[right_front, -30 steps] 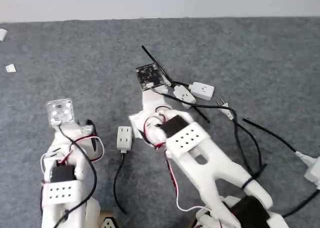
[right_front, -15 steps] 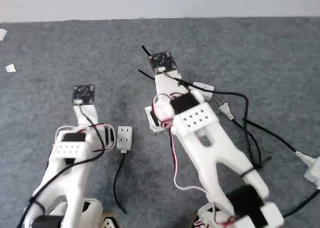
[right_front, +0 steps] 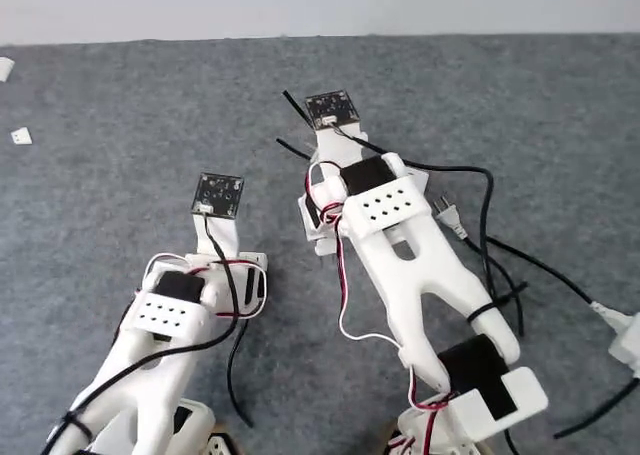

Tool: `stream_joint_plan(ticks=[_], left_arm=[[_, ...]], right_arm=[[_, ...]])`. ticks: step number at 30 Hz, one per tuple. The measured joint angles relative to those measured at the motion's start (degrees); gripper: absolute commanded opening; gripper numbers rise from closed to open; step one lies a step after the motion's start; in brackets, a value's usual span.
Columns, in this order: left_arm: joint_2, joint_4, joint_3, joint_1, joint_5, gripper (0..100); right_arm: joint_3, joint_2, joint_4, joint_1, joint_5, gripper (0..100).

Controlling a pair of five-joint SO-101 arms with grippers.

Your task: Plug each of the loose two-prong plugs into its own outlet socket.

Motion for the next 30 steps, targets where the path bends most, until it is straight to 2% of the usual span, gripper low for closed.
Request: stream_joint_plan(ticks=[4,12,14,17,26,30], left_arm=[[5.54,-0.09,-1.05,0.09,2.73,20],[21.8,3.08,-12.48,0.79,6.77,19],[24.62,4.57,-14.68,1.23,6.95,14],[27.69,5.63,-16.18,3.16,7.3,0],[28.13,5.8,-17.05,5.63,7.56,1],[28.22,6.24,-19.87,5.89,12.04,2]], right_arm=[[0.0,0.0,0.97,0.09,0.0,0.8],[0.0,0.0,1.23,0.0,0.0,0.8],[0.0,0.0,1.23,0.0,0.0,0.8],[0.0,0.0,1.23,0.0,0.0,0.8],[0.0,-1.23,2.46,2.81,1.23,0.8],[0.0,-3.78,4.13,4.48,1.85,0.8]])
